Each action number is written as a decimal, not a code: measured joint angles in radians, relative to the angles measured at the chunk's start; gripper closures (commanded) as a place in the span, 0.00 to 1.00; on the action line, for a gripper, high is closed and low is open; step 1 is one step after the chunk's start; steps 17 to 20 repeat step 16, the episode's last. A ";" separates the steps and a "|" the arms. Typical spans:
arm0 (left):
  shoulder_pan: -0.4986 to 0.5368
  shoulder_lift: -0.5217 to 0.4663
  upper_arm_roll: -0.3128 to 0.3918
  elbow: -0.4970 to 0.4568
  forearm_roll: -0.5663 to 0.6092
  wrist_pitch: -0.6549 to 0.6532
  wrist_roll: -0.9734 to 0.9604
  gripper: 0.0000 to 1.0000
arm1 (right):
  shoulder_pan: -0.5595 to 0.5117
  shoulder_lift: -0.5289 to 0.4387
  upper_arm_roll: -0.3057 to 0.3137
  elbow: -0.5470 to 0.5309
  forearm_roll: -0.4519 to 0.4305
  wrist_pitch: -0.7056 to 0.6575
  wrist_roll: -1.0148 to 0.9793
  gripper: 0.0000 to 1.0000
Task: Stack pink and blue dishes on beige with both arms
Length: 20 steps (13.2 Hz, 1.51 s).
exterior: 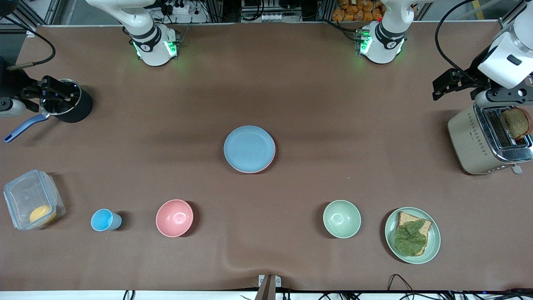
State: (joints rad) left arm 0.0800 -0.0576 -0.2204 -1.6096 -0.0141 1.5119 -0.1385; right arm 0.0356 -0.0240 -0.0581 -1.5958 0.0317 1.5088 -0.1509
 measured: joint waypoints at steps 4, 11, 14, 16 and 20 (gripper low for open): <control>0.001 0.000 0.002 0.024 0.000 -0.001 0.000 0.00 | 0.000 0.000 0.002 0.000 0.000 0.008 0.001 0.00; 0.007 0.000 0.006 0.041 0.000 -0.024 0.000 0.00 | 0.000 -0.002 0.002 0.004 -0.026 0.009 0.001 0.00; 0.017 0.000 0.007 0.051 0.000 -0.024 0.000 0.00 | 0.000 -0.004 0.001 0.005 -0.032 0.009 0.002 0.00; 0.017 0.000 0.007 0.056 0.000 -0.025 0.000 0.00 | 0.000 -0.004 0.001 0.005 -0.032 0.009 0.002 0.00; 0.017 0.000 0.007 0.056 0.000 -0.025 0.000 0.00 | 0.000 -0.004 0.001 0.005 -0.032 0.009 0.002 0.00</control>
